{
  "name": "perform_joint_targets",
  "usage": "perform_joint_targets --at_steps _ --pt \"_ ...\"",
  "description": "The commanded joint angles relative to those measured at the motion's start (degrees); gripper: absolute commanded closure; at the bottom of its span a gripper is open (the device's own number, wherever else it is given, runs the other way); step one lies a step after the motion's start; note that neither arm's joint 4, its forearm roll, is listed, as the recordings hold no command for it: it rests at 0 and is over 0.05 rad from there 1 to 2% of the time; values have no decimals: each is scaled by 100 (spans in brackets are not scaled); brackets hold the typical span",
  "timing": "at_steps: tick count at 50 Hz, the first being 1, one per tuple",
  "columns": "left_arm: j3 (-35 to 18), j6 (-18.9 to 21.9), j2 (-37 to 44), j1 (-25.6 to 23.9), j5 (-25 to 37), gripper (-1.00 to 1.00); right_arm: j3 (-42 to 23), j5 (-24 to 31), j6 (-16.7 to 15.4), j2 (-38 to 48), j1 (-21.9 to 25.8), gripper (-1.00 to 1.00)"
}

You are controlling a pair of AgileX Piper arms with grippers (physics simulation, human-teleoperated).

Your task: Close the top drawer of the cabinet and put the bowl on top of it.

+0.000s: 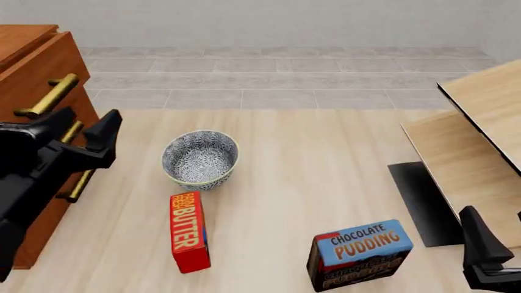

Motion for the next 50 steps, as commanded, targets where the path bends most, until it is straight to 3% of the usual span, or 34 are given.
perform_joint_targets --at_steps 1,50 --pt "-149 54 545 225 -338 -100 -1 2 21 -2 -16 -100" --pt "-131 112 911 1418 -682 -100 -5 28 38 17 -1 -100"
